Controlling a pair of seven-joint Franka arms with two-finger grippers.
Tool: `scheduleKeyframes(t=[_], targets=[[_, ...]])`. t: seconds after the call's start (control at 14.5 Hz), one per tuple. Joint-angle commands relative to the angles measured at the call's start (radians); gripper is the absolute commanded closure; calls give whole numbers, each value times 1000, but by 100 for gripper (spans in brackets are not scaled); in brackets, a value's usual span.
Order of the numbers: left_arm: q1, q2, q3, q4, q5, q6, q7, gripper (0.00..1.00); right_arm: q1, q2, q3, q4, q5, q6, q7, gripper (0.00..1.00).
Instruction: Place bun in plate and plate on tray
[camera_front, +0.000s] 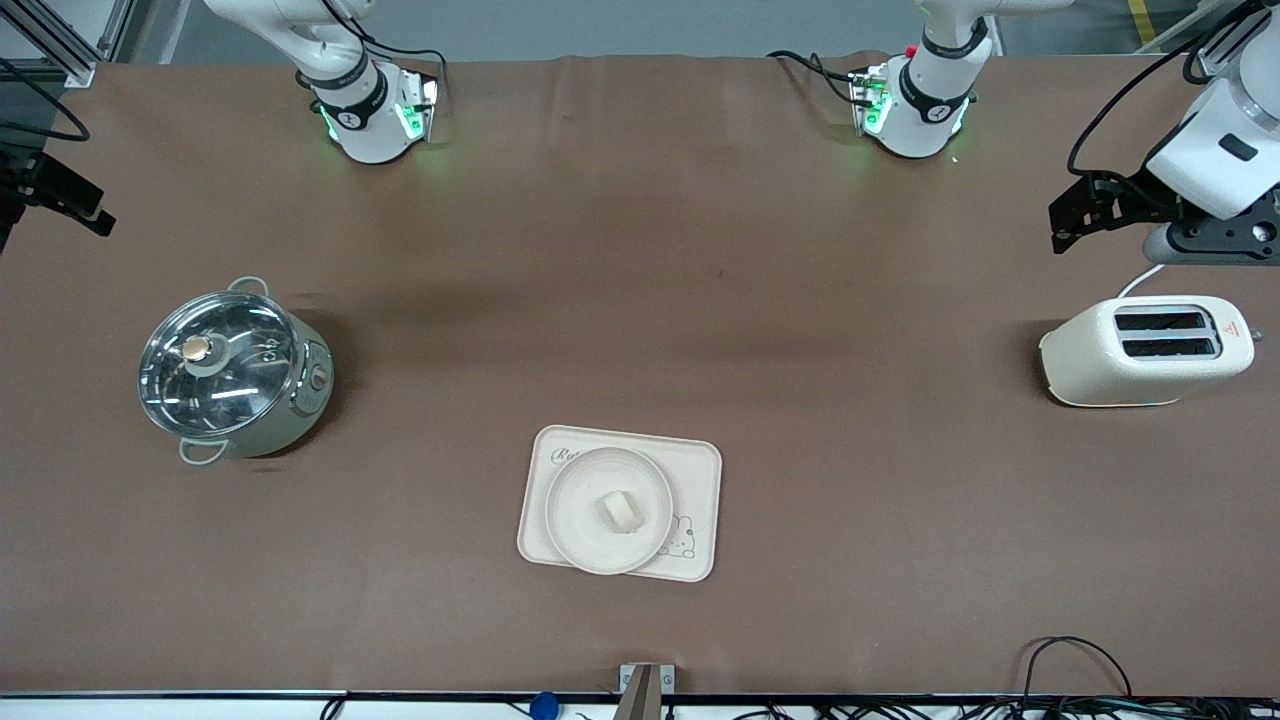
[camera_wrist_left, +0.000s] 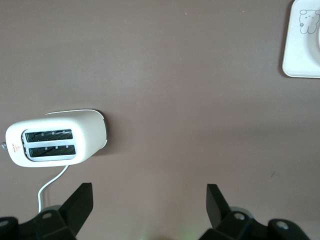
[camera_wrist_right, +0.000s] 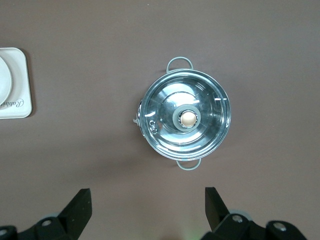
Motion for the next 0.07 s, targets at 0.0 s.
scheduleKeyframes(t=[0.0], targets=[[17,-13,-1,6,-21,-10,29,0,-9,3,14,9,-9,-20,4,0]])
